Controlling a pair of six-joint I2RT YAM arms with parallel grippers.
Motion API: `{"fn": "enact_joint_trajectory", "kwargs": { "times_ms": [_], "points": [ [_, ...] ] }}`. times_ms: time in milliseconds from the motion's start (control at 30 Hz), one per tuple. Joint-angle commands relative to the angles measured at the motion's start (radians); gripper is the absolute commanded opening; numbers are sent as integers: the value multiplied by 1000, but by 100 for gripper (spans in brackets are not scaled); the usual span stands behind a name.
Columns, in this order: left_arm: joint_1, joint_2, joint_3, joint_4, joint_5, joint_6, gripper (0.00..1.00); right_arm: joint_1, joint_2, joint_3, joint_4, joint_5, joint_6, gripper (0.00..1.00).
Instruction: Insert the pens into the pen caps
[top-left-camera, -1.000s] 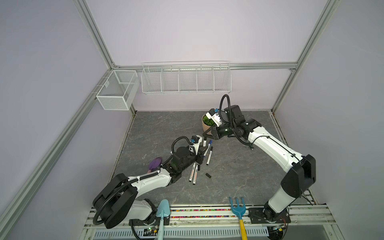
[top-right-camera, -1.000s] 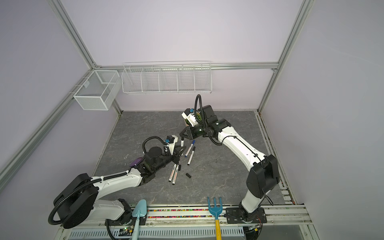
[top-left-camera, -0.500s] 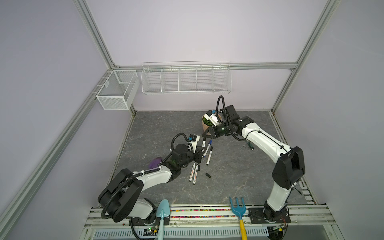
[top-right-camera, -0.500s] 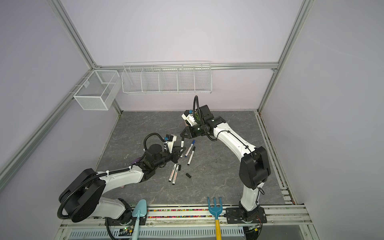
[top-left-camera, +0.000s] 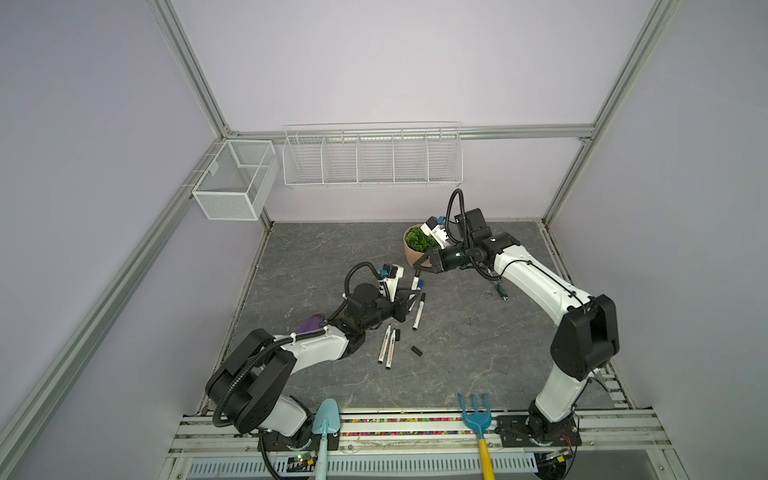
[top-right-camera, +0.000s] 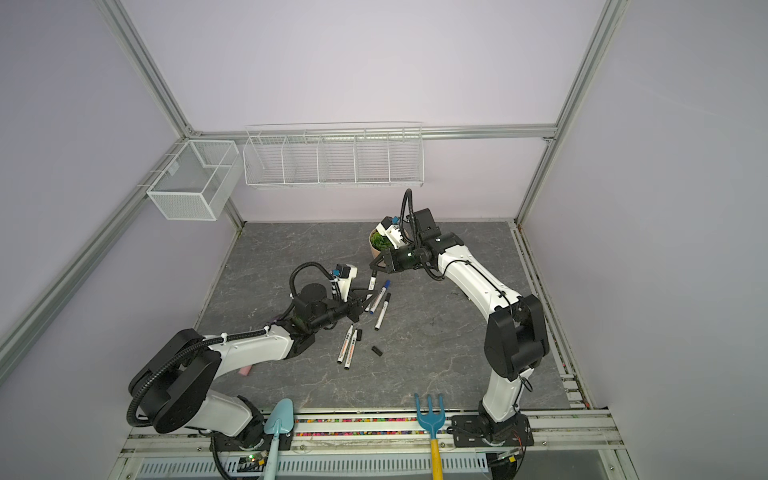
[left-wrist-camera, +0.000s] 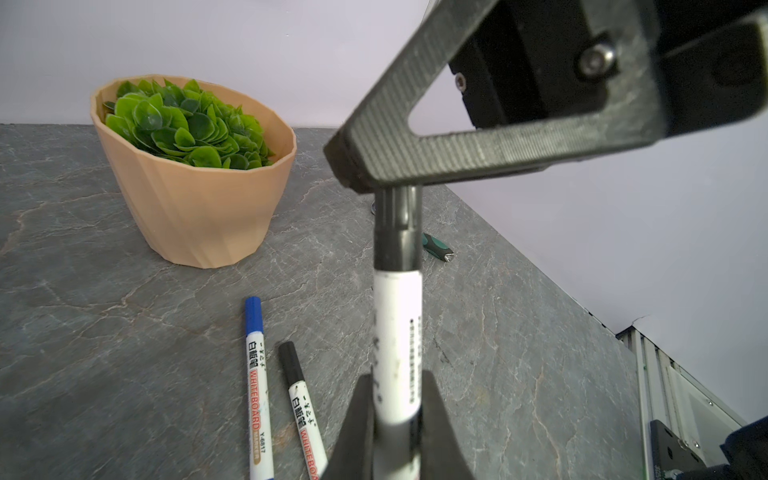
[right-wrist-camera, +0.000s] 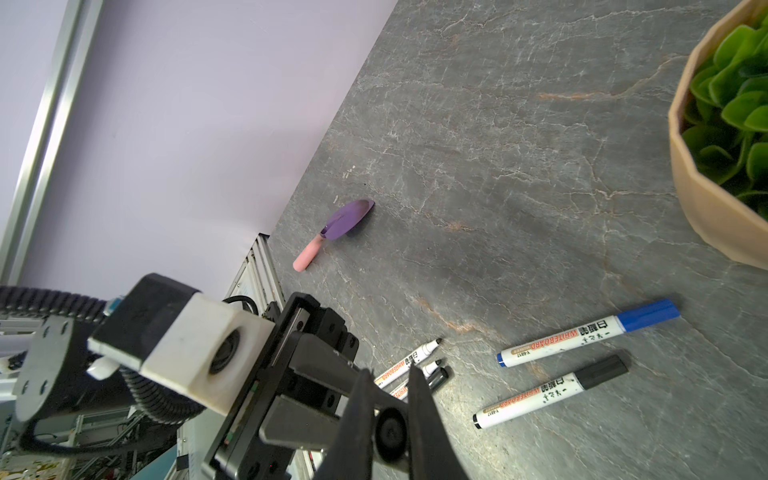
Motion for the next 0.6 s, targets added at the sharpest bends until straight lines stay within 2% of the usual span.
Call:
{"fn": "enact_joint_trajectory", "kwargs": {
  "times_ms": [0,133,333,567],
  "points": [
    [37,-5,170,366,-132,-25,0,79,36,-85,-307,-21,-68,9],
    [76,28,222,392,-140,-30,0,121,44,-116,-350,55,-103,9],
    [104,19,276,337,-127,46,0,123,25,-138,-359,189,-118,7],
    [103,-18,242,309,-115,47,0,24,-15,-171,-233,-24,-17,8]
  ]
}}
